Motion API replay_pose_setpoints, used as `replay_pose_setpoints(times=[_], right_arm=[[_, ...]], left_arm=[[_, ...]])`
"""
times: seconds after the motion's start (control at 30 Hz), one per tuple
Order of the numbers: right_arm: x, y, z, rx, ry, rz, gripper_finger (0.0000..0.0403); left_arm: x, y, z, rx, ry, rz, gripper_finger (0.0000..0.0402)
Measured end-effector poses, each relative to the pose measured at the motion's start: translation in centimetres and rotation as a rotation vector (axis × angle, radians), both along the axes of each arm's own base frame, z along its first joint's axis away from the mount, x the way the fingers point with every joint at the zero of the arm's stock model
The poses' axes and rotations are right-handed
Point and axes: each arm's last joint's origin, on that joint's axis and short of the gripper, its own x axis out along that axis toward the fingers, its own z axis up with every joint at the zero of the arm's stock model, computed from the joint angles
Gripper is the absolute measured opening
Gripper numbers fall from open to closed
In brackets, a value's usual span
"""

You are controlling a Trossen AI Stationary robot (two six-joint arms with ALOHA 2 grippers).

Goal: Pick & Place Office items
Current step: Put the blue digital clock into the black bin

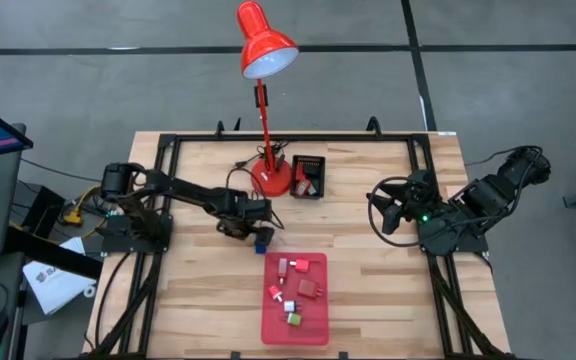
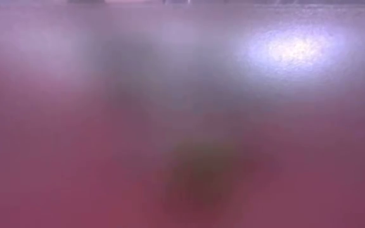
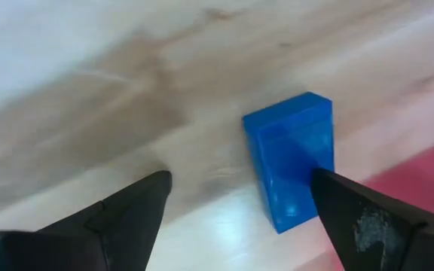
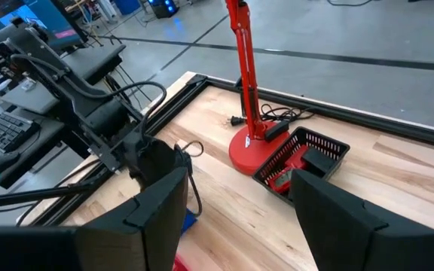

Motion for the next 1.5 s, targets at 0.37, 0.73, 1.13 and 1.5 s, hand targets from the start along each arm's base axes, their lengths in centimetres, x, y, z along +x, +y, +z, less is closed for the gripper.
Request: replay_pose_setpoints(times=[0.37,0.73,1.13,1.5], right_arm=[[0.0,0.0,0.0,0.0,0.0,0.0,0.0229],[0.0,0.0,0.0,-0.001,0.0,0.0,0.0229],[0.0,0.0,0.0,0.005,-0.007,0.0,0.0229],[0.0,0.0,0.0,0.007,-0.007,-0.003,0.0229]], left_arm=[[-3.7,3.1,3.5,0.263,0.13,0.073,0.0324],[-3.4,3.5,4.8,0.322,0.018,-0.135,0.0324],[-2.0,3.1,1.2,0.281,0.11,-0.189,0.0324],[-1.3,3.5,0.7,0.321,0.074,-0.129,0.0288]])
